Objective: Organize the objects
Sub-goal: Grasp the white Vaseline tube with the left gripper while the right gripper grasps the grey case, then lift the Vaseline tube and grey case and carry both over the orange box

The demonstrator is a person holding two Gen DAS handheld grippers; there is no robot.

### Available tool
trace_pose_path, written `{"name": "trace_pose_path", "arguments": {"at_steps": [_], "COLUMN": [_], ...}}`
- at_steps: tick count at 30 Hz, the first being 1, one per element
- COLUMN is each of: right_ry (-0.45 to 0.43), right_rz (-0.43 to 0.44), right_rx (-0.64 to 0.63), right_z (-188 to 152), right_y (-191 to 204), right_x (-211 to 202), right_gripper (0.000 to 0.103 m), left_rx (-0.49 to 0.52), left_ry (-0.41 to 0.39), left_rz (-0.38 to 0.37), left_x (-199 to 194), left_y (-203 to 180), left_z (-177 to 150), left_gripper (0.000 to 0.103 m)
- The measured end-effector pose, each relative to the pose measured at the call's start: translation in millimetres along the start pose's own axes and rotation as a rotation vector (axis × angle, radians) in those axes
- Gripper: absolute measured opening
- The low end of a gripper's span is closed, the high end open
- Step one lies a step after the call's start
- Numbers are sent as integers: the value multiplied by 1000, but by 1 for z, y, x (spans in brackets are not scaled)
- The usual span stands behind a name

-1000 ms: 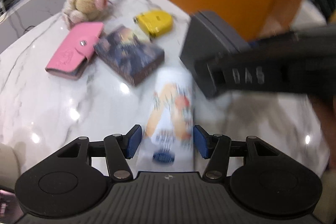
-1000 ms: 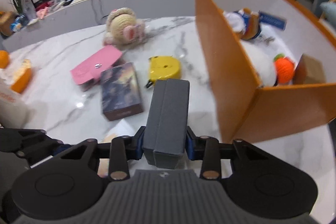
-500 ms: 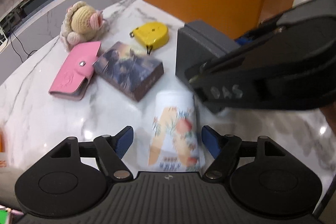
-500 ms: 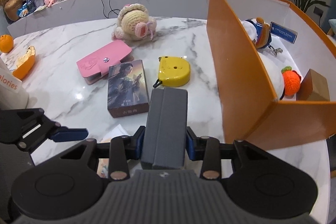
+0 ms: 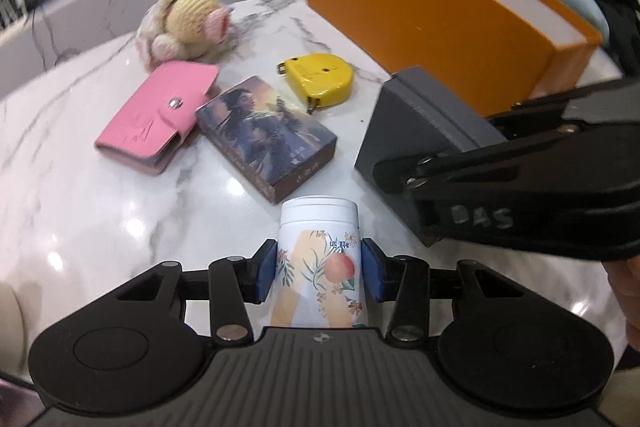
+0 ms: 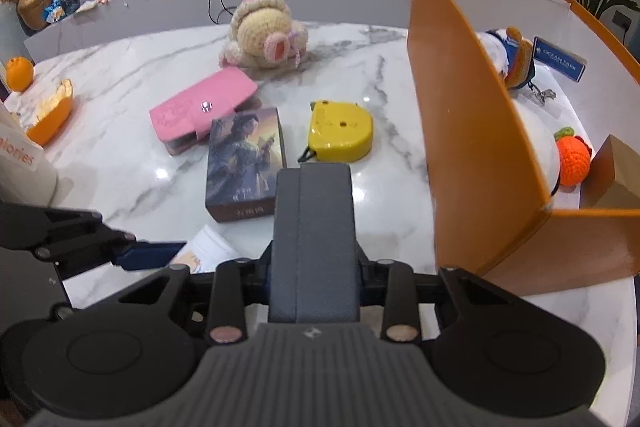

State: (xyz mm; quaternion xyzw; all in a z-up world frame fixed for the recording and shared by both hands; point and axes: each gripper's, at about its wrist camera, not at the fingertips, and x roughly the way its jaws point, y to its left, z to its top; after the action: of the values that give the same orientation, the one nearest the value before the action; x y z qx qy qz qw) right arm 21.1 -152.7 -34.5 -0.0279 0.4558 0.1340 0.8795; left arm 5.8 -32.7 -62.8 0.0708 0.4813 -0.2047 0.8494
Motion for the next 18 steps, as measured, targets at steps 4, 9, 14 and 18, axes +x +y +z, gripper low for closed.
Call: {"name": "trace_pose_path", "arguments": {"at_steps": [4,9,14,18], "right_ry": [-46,-107,-177,-243], "right_rz": [17,39,48,38], "right_rx": [0,4,10,28], "right_z": [10,23,38,52], "right_y": [1,2,-2,-11], "right_x": [-13,-30,-50,-65], "right_gripper": [36,36,36,36], "left_rx": [-31,-56,-55,-35], "left_ry": [-23,-58,-89,-102], "left_rz": [10,4,-2,-5], "left_x": [-9,-21,-29,-35], "left_y": [7,10,6,-1], "left_z": [1,6,15,24], "left_gripper": [52,52,52,52]}}
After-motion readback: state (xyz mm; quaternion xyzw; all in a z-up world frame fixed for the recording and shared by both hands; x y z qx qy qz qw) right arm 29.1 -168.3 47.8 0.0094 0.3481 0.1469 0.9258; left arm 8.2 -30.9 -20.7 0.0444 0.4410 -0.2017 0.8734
